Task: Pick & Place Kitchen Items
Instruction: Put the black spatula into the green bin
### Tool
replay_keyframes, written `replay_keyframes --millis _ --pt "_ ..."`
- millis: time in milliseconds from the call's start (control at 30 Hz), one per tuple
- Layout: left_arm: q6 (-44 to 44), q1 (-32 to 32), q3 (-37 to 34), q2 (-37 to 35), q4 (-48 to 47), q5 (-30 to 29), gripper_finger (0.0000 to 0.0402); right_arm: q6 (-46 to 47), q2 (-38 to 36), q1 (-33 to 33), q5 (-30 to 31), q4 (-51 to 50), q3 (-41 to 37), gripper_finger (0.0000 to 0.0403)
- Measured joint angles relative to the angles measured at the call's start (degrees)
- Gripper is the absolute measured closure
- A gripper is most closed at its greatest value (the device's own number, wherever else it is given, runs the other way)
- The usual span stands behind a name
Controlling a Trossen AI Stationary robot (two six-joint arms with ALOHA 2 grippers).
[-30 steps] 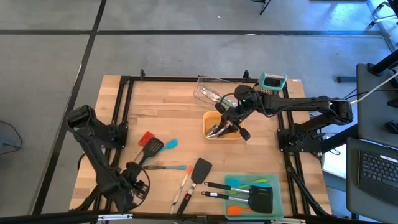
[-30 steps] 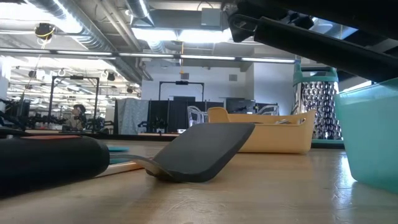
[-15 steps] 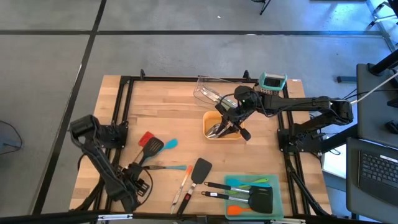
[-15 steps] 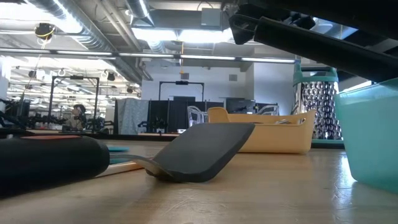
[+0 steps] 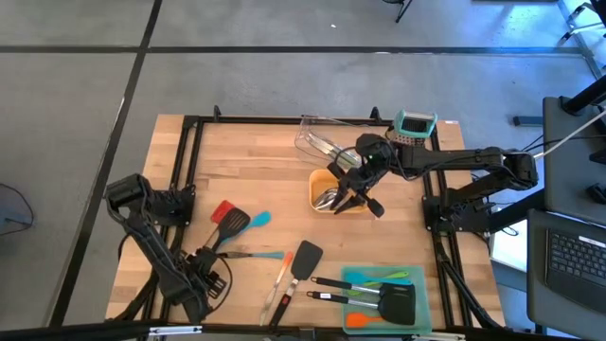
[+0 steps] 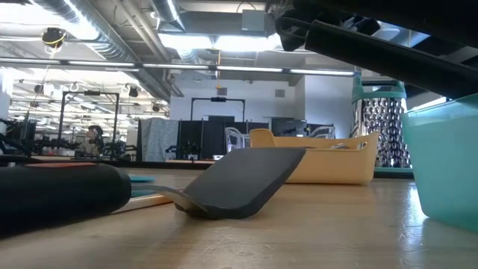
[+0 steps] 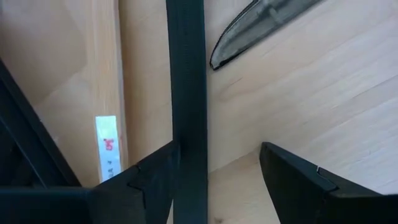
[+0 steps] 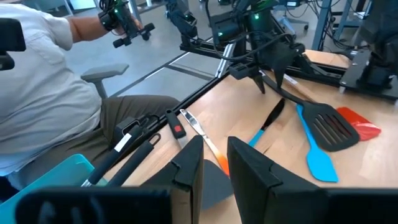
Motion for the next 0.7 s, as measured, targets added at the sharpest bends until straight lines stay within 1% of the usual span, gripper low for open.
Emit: replay_keyframes --millis 100,300,533,700 --pt "0.5 0.0 0.3 0.2 -1.4 -1.2 0.0195 0.0 0.0 0.3 0.0 0.0 0.0 0.0328" --pt "1.1 0.1 -0.1 0.6 -7.0 -0.6 0.0208 0.0 -0.1 0.3 0.0 0.8 0.0 0.0328" --pt "0.7 0.1 -1.6 0.4 -6.0 -1.1 0.0216 0.2 -0.1 0.3 -0.4 0.8 0.0 0.0328" --pt "0.5 0.0 -3.7 -0.2 -2.2 -2.0 0.0227 0.2 -0.1 0.4 -0.4 0.7 0.0 0.0328"
